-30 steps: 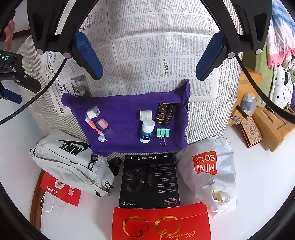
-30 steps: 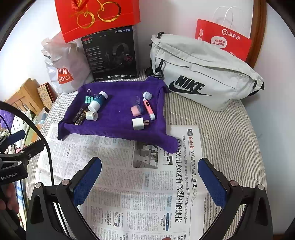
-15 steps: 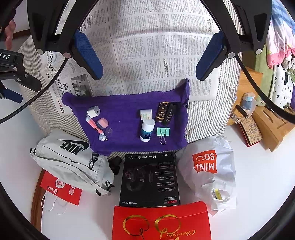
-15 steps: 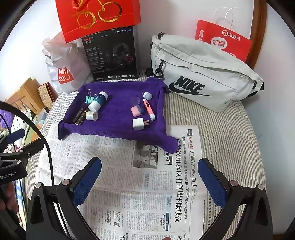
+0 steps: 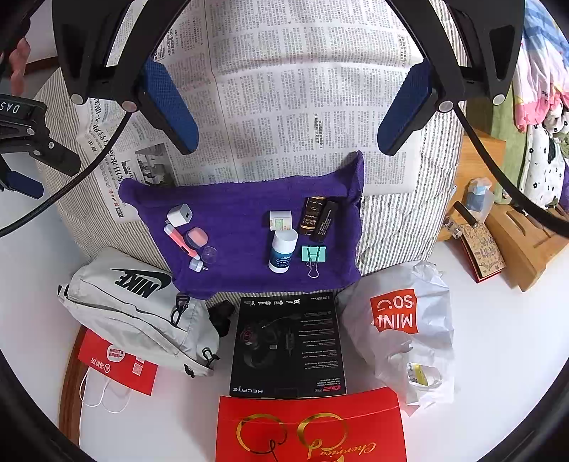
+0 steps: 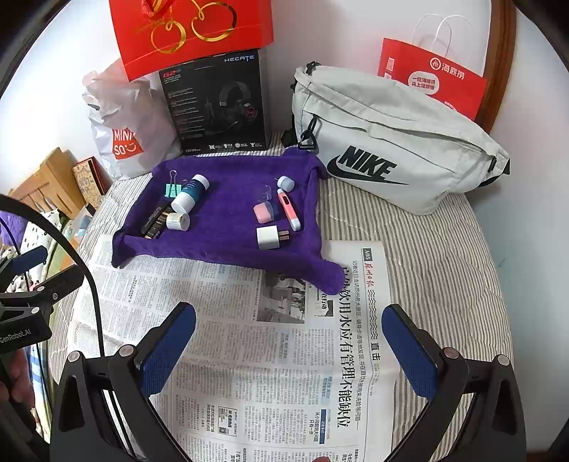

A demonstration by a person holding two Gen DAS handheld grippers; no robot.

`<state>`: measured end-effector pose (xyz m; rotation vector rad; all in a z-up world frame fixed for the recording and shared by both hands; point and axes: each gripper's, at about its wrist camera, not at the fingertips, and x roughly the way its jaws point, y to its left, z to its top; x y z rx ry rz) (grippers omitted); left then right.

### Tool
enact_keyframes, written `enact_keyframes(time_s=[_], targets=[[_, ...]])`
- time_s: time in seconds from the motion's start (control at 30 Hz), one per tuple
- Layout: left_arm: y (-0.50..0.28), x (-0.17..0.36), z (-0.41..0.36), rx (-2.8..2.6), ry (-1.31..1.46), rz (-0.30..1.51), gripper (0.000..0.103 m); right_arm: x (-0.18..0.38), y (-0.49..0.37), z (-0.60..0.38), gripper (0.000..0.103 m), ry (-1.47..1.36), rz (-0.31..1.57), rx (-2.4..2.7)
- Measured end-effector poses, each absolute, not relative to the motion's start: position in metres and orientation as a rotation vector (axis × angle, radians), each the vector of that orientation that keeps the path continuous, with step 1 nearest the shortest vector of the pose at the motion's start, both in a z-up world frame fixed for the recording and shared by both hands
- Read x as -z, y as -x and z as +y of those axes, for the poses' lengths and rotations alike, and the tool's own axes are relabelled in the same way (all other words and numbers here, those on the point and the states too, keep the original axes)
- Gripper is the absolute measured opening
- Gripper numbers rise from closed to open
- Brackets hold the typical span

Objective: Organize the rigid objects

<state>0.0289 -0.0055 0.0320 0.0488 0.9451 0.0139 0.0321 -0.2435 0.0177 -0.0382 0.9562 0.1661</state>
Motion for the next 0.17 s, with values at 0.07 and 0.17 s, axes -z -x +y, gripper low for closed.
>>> enact_keyframes(time_s=[0.07,0.17], targets=[[-0.0294,-0.0323,-0.0038,-0.013,-0.049,0.944,0.102,-0.0169,-0.033,-0.2429,0.103,0.036,0.959,-0.17],[-0.0321,-0.0352,-0.0024,-0.014,-0.051,0.935,0.102,-0.0157,-0.0339,-0.2421,0.103,0.038,0.961,-0.174]])
